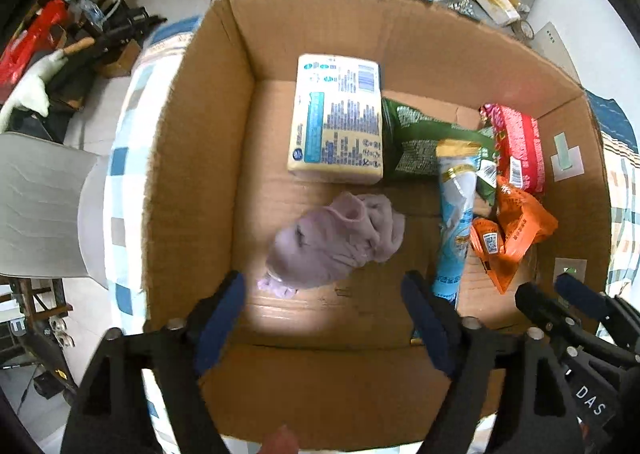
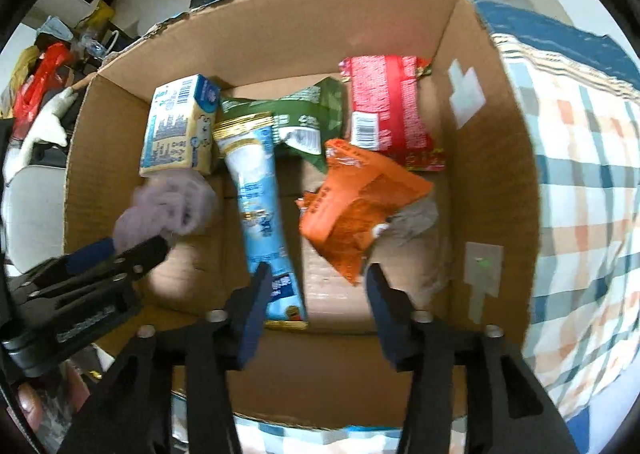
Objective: Organize soft objects
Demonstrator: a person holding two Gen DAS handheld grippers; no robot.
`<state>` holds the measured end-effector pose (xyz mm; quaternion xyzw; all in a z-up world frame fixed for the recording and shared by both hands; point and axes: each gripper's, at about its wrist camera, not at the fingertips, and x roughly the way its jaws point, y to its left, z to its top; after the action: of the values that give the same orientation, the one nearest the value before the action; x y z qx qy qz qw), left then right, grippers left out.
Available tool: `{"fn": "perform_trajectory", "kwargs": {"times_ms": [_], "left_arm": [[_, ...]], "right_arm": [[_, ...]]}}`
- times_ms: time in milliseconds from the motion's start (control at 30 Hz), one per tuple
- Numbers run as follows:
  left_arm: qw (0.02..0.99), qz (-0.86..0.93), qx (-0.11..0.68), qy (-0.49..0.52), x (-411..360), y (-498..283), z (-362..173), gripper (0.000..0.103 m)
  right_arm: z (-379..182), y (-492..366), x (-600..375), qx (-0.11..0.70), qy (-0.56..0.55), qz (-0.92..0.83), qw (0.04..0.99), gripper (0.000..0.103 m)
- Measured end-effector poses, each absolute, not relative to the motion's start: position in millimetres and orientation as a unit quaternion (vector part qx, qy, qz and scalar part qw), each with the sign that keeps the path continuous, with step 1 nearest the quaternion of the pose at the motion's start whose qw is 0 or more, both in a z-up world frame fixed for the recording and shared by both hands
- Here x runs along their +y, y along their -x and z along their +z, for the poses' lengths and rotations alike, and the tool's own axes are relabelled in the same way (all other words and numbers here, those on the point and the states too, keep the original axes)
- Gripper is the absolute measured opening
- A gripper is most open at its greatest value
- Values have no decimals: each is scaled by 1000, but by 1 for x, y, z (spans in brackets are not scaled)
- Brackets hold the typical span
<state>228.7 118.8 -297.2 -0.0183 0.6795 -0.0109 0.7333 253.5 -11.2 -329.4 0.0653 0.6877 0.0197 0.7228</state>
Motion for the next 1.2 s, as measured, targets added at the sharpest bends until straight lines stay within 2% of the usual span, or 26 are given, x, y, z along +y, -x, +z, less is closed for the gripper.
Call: {"fn": "perform_trajectory", "kwargs": {"times_ms": [33,100,200,300,633,900,1200], "left_arm": [[737,-11,675,18,116,-226,-293,90],[746,-10,666,17,113,-223,-284,91],[754,-10,656,21,117,-215,-271,96],[763,-4,646,21,121,-214,-262,97],[785,10,619,22,133,-196,-236,97],[817,9,576,18,125,-154,-177,97],[846,6,533,27,127,-111,-109,97]], "right_arm": [[-327,-253,-12,686,-59,15,725,67],[-325,-251,-16,683,-43,6,729,85],[-321,-248,-20,676,-32,-1,736,88],[-313,-244,-25,674,-22,-8,739,98],[-270,-222,-34,652,-7,-15,758,98],[-218,-185,-40,623,-4,-10,782,98],[-133,-134,-47,566,-3,-6,825,98]]}}
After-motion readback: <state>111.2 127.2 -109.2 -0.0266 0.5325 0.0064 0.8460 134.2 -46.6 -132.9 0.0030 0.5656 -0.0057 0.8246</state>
